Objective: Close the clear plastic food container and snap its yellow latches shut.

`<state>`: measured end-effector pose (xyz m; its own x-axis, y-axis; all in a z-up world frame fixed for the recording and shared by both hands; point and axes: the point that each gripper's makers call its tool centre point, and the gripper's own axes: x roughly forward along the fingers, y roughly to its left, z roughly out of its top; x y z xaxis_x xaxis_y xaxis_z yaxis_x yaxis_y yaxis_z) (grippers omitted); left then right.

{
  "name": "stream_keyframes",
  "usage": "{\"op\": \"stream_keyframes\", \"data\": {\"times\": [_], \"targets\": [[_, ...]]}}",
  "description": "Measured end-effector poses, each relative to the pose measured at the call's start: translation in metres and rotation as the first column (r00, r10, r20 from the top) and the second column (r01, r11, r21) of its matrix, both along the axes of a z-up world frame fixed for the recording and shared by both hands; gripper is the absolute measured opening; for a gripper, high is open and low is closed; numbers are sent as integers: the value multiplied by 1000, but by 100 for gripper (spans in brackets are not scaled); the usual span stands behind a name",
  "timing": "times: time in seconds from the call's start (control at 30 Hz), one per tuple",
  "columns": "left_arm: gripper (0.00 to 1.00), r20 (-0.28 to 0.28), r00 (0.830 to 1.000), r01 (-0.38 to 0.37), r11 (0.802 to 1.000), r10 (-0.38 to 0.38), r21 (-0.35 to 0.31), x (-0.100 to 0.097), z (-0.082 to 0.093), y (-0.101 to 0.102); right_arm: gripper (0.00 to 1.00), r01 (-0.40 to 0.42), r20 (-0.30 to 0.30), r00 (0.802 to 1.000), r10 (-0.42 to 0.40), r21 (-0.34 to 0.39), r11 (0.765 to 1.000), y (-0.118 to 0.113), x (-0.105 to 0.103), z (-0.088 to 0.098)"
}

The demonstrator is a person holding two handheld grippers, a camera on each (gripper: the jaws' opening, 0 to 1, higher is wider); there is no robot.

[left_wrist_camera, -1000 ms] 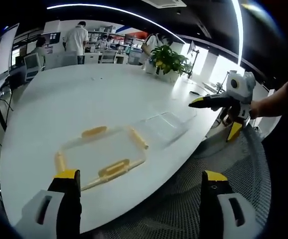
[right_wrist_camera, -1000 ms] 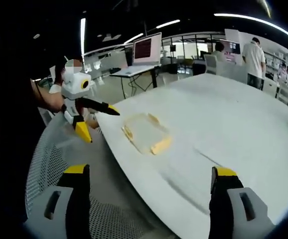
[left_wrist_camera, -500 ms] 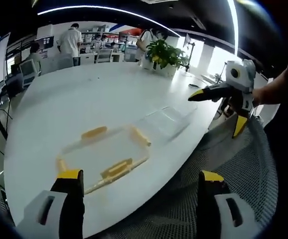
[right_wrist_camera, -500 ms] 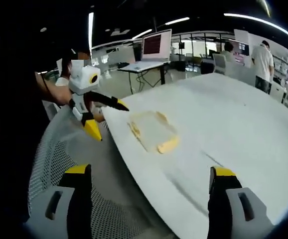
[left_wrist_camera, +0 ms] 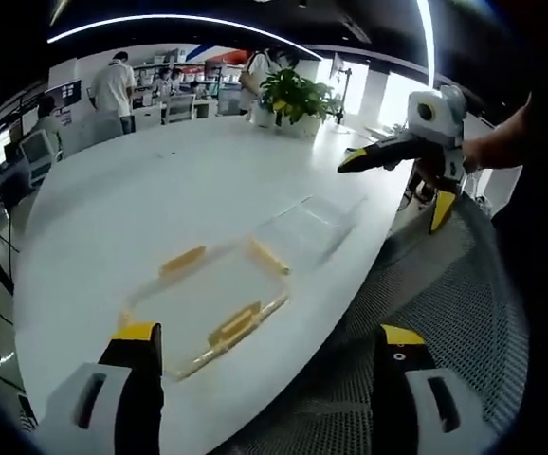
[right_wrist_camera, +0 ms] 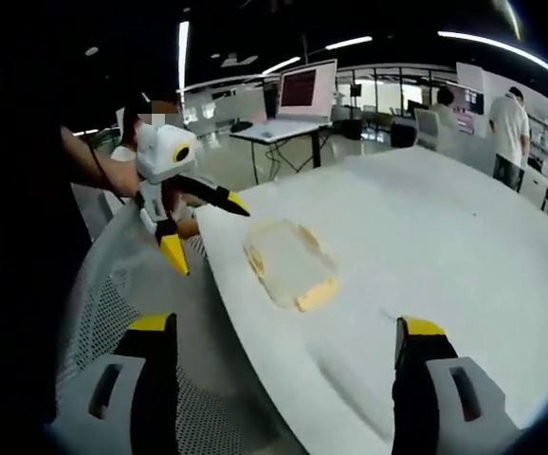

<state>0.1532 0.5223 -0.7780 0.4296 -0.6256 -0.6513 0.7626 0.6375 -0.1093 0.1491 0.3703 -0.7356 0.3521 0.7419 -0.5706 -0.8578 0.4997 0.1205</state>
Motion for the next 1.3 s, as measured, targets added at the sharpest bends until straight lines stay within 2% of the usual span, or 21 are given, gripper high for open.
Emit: {"op": "stream_keyframes", "data": {"times": [0.07, 0.2, 0.37, 0.5, 1.0, 1.2, 1.3], "targets": [[92, -12, 1000, -1, 1000, 0, -4, -1, -1, 0, 90, -22, -11, 1000, 22, -30, 999, 2, 0, -4], [97, -23, 1000, 21, 1000, -21, -12, -2, -2, -2, 85, -53, -21, 998, 52, -37, 998, 8, -1, -5], [96, -35, 998, 49, 999, -49, 0, -2, -4, -2, 85, -71, -10, 997, 70, -39, 997, 16, 1, -3], [97, -47, 997, 58, 998, -57, 3, 2, -4, 4, 84, -109, -1, 994, 109, -71, 992, 23, 2, -7], [96, -67, 994, 94, 992, -88, 79, 13, -15, 28, 80, -163, -6, 987, 164, -106, 981, 39, 8, -16], [96, -88, 987, 144, 985, -136, 99, 9, -23, 29, 76, -198, 6, 979, 202, -157, 968, 43, 11, -23], [95, -97, 982, 176, 975, -163, 139, 9, -29, 33, 76, -208, 1, 978, 211, -162, 965, 45, 15, -26]]}}
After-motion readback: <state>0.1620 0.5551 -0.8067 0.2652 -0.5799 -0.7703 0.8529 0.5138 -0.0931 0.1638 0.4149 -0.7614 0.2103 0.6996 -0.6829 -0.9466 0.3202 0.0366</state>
